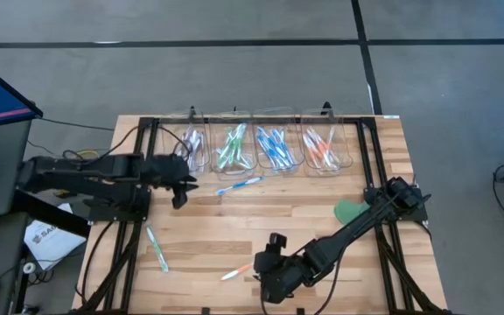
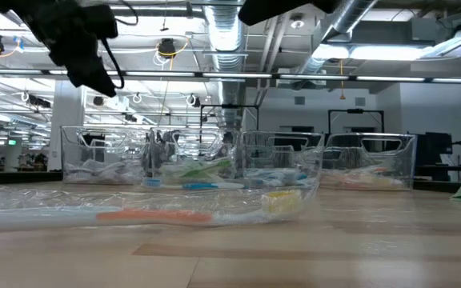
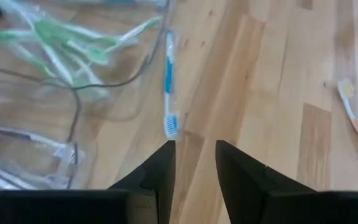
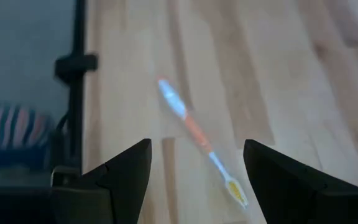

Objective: Pick & Place Toothbrushes
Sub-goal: Put the orange toothbrush into the right transparent bin

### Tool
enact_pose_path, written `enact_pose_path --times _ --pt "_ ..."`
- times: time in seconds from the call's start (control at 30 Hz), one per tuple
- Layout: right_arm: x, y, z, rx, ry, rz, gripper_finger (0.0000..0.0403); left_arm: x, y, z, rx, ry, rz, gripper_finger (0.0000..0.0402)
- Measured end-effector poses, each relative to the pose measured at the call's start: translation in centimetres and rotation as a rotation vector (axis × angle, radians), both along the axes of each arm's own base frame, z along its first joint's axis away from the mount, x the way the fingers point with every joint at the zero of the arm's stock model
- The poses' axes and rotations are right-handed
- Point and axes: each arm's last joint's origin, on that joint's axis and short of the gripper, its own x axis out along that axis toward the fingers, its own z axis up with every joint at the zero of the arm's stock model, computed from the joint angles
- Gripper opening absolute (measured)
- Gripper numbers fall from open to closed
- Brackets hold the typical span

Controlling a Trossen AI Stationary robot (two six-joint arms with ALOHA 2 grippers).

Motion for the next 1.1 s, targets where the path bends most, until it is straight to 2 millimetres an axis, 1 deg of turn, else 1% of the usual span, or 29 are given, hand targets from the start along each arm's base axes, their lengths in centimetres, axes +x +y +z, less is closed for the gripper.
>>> enact_pose_path --times 0.1,0.23,0.33,0.47,0.53,0.57,0.63,0.8,0.9,0.97,1.03,1.1 --pt "0.0 0.1 -0.2 -0.018 0.036 0.121 0.0249 0.3 -1.8 0.1 0.029 -0.031 -0.017 0.0106" --pt "0.3 0.1 -0.6 -0.074 0.051 0.219 0.0249 0.6 -4.2 0.4 0.021 -0.104 -0.074 0.0106" --pt "0.6 -0.2 -0.8 -0.100 0.058 0.246 0.0249 0.7 -6.1 0.5 0.030 -0.156 -0.106 0.0106" --pt "1.4 -0.7 -2.4 -0.131 0.099 0.269 0.0249 1.0 -8.4 0.4 0.037 -0.210 -0.131 0.0106" --pt "2.0 -0.7 -3.6 -0.137 0.117 0.292 0.0249 1.2 -9.6 0.2 0.037 -0.230 -0.137 0.0106" --pt "2.3 -0.9 -4.3 -0.135 0.134 0.302 0.0249 1.2 -10.1 0.0 0.042 -0.227 -0.144 0.0106" --pt "2.6 -1.0 -6.4 -0.161 0.203 0.332 0.0249 1.4 -11.0 -0.4 0.031 -0.229 -0.161 0.0106" --pt "4.0 -1.9 -10.5 -0.186 0.271 0.341 0.0249 1.8 -12.3 -1.2 0.021 -0.218 -0.188 0.0106" --pt "4.6 -2.7 -12.1 -0.151 0.320 0.328 0.0249 2.1 -12.5 -1.4 0.016 -0.221 -0.180 0.0106" --pt "4.8 -3.0 -12.8 -0.118 0.352 0.324 0.0249 2.1 -12.5 -1.5 0.005 -0.219 -0.170 0.0106" --pt "4.9 -3.2 -12.9 -0.088 0.363 0.314 0.0244 2.1 -12.6 -1.4 -0.016 -0.231 -0.158 0.0106" --pt "5.0 -3.3 -13.0 -0.082 0.363 0.302 0.0231 2.1 -12.6 -1.4 -0.020 -0.228 -0.159 0.0106"
